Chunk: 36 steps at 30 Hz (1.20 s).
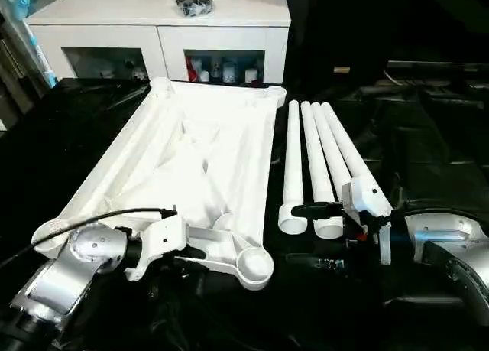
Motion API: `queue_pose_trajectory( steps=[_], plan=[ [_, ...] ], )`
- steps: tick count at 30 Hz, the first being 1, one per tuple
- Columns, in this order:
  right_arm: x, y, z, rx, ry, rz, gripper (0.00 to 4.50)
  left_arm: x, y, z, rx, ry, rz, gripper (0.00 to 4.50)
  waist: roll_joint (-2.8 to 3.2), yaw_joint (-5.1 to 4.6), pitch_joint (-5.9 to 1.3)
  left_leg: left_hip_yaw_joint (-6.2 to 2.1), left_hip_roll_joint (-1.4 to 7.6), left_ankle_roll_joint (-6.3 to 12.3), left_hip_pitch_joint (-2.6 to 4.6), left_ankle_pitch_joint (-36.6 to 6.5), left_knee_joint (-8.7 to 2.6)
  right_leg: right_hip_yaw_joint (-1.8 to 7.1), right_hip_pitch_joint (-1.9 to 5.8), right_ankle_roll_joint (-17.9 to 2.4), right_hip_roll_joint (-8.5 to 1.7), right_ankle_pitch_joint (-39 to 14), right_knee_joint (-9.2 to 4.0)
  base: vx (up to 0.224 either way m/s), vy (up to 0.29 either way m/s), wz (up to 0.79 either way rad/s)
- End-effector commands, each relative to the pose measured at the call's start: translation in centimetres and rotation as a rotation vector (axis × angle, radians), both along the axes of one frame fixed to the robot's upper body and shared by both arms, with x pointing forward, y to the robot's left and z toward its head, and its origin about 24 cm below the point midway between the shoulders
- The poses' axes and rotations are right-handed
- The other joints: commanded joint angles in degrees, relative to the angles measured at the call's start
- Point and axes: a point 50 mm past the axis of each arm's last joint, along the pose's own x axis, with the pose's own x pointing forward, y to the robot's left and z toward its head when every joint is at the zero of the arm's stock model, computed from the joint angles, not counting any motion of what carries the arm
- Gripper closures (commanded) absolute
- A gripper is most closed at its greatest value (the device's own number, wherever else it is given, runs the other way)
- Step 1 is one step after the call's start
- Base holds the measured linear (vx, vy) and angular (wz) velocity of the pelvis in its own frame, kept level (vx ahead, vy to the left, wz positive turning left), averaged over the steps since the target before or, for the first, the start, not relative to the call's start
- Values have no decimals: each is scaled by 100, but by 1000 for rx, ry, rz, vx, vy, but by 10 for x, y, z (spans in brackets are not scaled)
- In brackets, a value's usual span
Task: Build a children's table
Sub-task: Move table base
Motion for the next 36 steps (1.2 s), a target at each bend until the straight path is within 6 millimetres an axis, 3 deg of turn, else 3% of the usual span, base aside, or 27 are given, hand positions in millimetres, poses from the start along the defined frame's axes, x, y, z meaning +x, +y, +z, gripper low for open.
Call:
queue_pose_trajectory(
  steps=[1,7,8,9,10,14,15,17,22,25,26,27,28,32,36],
  plan=[
    [0,2,2,10,-6,7,0,4,0,10,-42,-52,51,378,6,-14,-301,-220,510,130,148,-1003,-548,204,92,-1660,-481,340,-381,0,0,0],
    [-1,5,0,16,-5,5,0,5,10,14,-37,-121,288,380,-14,-99,-288,-230,506,243,105,-893,-542,190,130,-1713,-489,344,-389,0,0,0],
    [-1,5,1,18,-7,3,0,6,11,18,-44,-148,329,380,-46,-127,-287,-223,500,269,98,-884,-540,183,135,-1709,-476,299,-390,0,0,0],
    [0,6,1,20,-8,2,0,5,10,22,-48,-175,356,380,-30,-130,-287,-223,494,291,100,-858,-529,182,134,-1703,-480,251,-403,0,0,0],
    [0,6,1,21,-9,1,0,5,10,23,-48,-185,363,380,-54,-138,-288,-222,500,323,91,-775,-522,184,142,-1711,-482,289,-395,0,0,0],
    [2,8,0,25,-10,1,0,5,8,28,-29,-246,381,380,-45,-126,-299,-200,508,411,118,-569,-492,184,115,-1716,-456,534,-391,0,0,0],
    [2,9,-1,27,-10,3,0,5,8,29,-23,-270,376,380,-97,-98,-299,-195,512,445,119,-516,-489,183,119,-1709,-455,587,-385,0,0,0],
    [2,10,-1,27,-11,8,0,5,7,30,-7,-291,377,380,-79,-69,-305,-191,515,465,131,-438,-483,177,105,-1688,-443,675,-375,0,0,0],
    [2,11,-2,25,-11,11,0,4,9,31,49,-324,366,380,-62,-10,-303,-195,523,393,145,-483,-493,171,93,-1635,-444,718,-360,0,0,0],
    [2,11,-1,25,-13,12,0,2,9,28,46,-332,347,381,-92,8,-298,-199,523,325,128,-558,-509,175,112,-1578,-460,636,-366,0,0,0],
    [2,11,-1,25,-13,12,0,2,9,27,51,-335,336,381,-91,-8,-301,-198,524,316,129,-546,-509,175,110,-1572,-454,669,-359,0,0,0],
    [2,11,-1,26,-13,12,0,2,9,26,45,-332,337,399,-129,-37,-302,-191,517,318,128,-532,-504,173,114,-1578,-447,733,-359,0,0,0],
    [2,11,-1,26,-14,12,0,2,9,25,40,-330,340,399,-119,-37,-301,-194,515,321,130,-533,-500,174,113,-1587,-455,738,-354,0,0,0],
    [2,11,-1,22,-16,11,0,1,10,19,56,-318,317,399,-117,-37,-279,-179,518,265,155,-751,-510,190,93,-1569,-456,308,-397,0,0,0],
    [2,10,0,22,-17,9,0,0,15,18,42,-321,301,360,-118,-21,-282,-184,517,205,160,-792,-522,189,81,-1518,-451,219,-401,0,0,0]
  ],
)
